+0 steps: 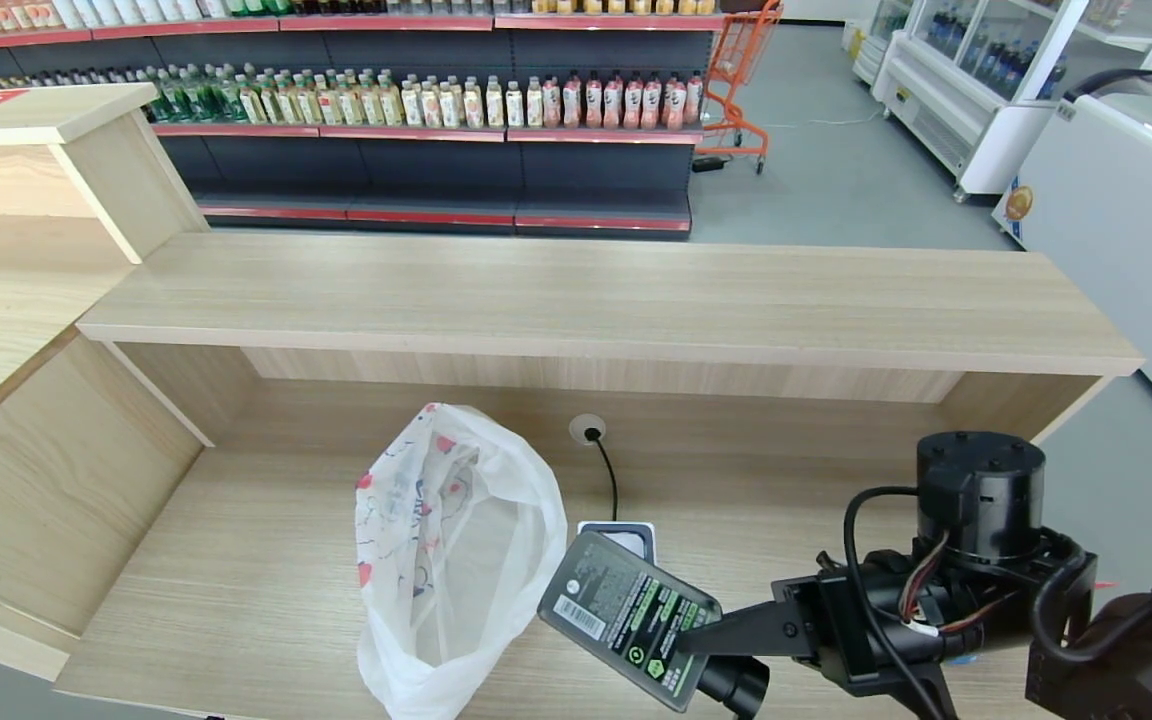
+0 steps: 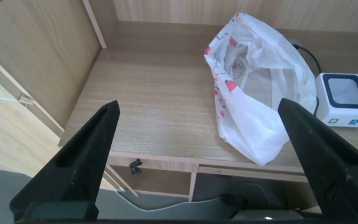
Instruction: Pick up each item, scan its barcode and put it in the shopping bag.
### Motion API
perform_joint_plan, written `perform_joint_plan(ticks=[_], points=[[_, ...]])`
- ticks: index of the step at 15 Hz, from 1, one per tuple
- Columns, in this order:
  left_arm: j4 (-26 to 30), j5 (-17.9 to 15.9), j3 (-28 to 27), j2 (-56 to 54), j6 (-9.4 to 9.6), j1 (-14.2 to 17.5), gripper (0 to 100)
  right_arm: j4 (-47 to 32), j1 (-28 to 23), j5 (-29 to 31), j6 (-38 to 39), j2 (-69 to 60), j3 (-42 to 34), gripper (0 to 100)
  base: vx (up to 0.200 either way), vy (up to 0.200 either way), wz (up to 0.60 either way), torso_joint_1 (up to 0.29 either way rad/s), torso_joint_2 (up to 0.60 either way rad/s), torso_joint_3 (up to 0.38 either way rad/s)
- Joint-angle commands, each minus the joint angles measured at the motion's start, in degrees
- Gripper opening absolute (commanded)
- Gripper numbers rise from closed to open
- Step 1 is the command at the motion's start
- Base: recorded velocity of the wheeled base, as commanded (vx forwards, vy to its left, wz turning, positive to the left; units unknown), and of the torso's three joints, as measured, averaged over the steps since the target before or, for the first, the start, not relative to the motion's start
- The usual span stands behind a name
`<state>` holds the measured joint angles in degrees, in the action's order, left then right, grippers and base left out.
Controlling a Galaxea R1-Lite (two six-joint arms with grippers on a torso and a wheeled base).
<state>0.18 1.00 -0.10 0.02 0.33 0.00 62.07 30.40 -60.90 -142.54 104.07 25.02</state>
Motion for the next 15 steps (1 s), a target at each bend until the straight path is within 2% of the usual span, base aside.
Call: perform_joint_plan(ticks=[1, 7, 8, 9, 11, 12, 15], points=[[-0.01, -0.03, 0.01, -0.02, 0.02, 0.00, 100, -0.02, 0.01, 0.00, -0.01, -0.54, -0.23, 0, 0.000, 0.000, 0.00, 0.000, 0.00, 0.000], [-0.01, -0.03, 0.01, -0.02, 0.02, 0.00, 100, -0.20, -0.78, 0.17, 0.60, -2.29, -1.11, 0, 0.000, 0.000, 0.00, 0.000, 0.00, 0.000], [-0.01, -0.03, 0.01, -0.02, 0.02, 0.00, 100, -0.46, -0.78, 0.26, 5.26, -3.96, -1.37, 0, 0.000, 0.000, 0.00, 0.000, 0.00, 0.000], [-0.01, 0.06, 0.01, -0.02, 0.02, 0.00, 100, -0.46, -0.52, 1.23, 14.58, -7.48, -1.46, 0, 0.000, 0.000, 0.00, 0.000, 0.00, 0.000], [-0.01, -0.03, 0.01, -0.02, 0.02, 0.00, 100, 0.06, -0.78, 15.82, 33.74, -18.47, -3.92, 0, 0.000, 0.000, 0.00, 0.000, 0.00, 0.000], [-0.01, 0.06, 0.01, -0.02, 0.02, 0.00, 100, 1.03, -1.40, 18.72, 38.75, -22.16, -4.36, 0, 0.000, 0.000, 0.00, 0.000, 0.00, 0.000], [-0.01, 0.06, 0.01, -0.02, 0.02, 0.00, 100, -5.56, -1.75, 17.84, 50.00, -26.11, -5.85, 0, 0.000, 0.000, 0.00, 0.000, 0.00, 0.000]])
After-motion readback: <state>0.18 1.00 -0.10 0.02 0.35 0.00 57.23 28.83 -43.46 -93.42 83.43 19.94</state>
